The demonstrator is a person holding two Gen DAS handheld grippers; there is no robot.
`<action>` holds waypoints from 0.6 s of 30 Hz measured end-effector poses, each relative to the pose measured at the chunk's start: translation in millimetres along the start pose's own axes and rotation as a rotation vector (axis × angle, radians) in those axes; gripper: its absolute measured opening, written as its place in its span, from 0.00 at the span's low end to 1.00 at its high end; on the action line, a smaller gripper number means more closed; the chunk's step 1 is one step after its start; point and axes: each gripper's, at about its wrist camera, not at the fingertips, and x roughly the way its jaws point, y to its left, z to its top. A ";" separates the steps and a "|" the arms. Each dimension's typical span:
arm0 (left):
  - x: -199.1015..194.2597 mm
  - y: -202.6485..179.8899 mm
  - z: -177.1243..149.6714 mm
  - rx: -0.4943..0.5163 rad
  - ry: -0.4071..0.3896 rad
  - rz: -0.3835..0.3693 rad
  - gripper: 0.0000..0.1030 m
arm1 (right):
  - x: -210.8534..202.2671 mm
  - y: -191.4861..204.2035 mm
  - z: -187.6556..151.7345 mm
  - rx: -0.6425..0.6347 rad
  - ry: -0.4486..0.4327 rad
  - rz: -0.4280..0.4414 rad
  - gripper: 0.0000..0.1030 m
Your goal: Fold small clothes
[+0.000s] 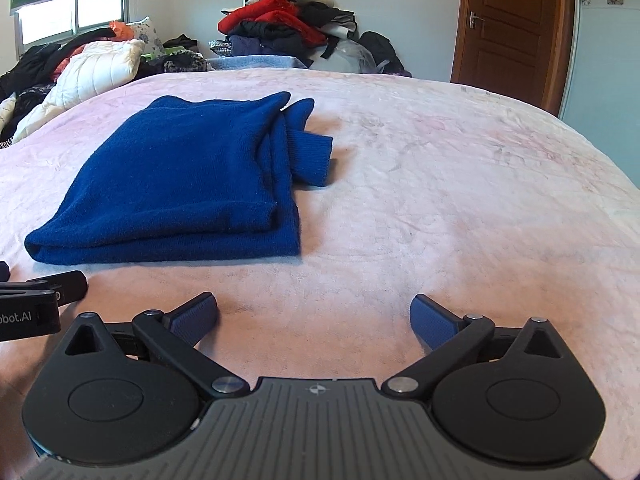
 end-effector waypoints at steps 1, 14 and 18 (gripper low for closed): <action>-0.1 -0.5 0.2 0.001 0.000 0.001 1.00 | 0.2 0.0 0.3 -0.001 0.000 0.001 0.99; -0.4 -0.2 0.0 0.001 0.000 -0.001 1.00 | 0.6 -1.0 0.6 0.002 0.001 0.009 0.98; -0.4 0.0 -0.1 0.000 0.000 -0.003 1.00 | 0.5 -1.0 0.4 0.003 0.001 0.009 0.98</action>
